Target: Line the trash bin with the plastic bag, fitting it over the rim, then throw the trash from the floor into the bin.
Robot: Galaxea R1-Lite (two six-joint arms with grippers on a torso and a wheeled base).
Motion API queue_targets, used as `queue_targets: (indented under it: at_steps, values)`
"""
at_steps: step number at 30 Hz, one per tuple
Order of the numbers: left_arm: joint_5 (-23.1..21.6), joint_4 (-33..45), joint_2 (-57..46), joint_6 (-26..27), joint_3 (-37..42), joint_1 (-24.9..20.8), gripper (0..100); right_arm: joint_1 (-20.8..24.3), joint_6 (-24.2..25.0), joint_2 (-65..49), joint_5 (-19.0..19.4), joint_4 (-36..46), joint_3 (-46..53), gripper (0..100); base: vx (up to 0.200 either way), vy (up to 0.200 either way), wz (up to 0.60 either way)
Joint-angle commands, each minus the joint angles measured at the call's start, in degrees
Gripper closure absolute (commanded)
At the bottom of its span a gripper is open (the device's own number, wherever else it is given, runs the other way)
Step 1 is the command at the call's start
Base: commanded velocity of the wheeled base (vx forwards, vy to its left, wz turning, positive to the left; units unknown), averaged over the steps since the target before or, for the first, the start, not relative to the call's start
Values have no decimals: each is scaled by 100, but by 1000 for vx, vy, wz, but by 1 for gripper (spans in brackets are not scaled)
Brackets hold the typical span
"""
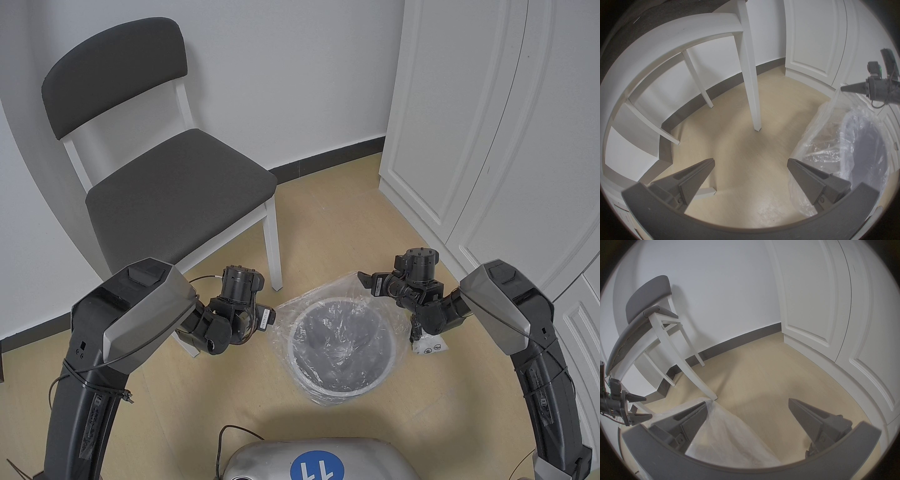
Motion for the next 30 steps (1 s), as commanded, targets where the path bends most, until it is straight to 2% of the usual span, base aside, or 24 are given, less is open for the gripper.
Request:
queue_targets:
  at_steps: [1, 2, 6, 10, 11, 13, 20, 25, 30]
  values:
    - [-35, 184, -379, -25, 298, -17, 0, 3, 12, -929, 117, 683, 478, 0, 0, 0, 0]
    - [-35, 184, -379, -25, 307, -17, 0, 3, 12, -955, 117, 718, 478, 0, 0, 0, 0]
    - [-35, 158, -397, -51, 404, -17, 0, -102, 126, -1377, 126, 1720, 478, 0, 0, 0, 0]
    - [-35, 149, -397, -51, 430, -17, 0, -173, 487, -1535, 126, 2335, 426, 0, 0, 0, 0]
    - [-35, 167, -397, -42, 421, -8, 0, -225, 663, -1597, 135, 2722, 382, 0, 0, 0, 0]
    - [-35, 167, -388, -42, 412, 9, 0, -269, 707, -1570, 126, 2968, 329, 0, 0, 0, 0]
    - [-52, 132, -370, -42, 421, 9, 0, -287, 698, -1456, 135, 3047, 347, 0, 0, 0, 0]
    - [-52, 105, -414, -78, 448, 9, 0, -234, 707, -1351, 320, 3065, 294, 0, 0, 0, 0]
    - [-61, 26, -643, -201, 623, -114, 0, 100, 733, -1025, 311, 3030, 83, 0, 0, 0, 0]
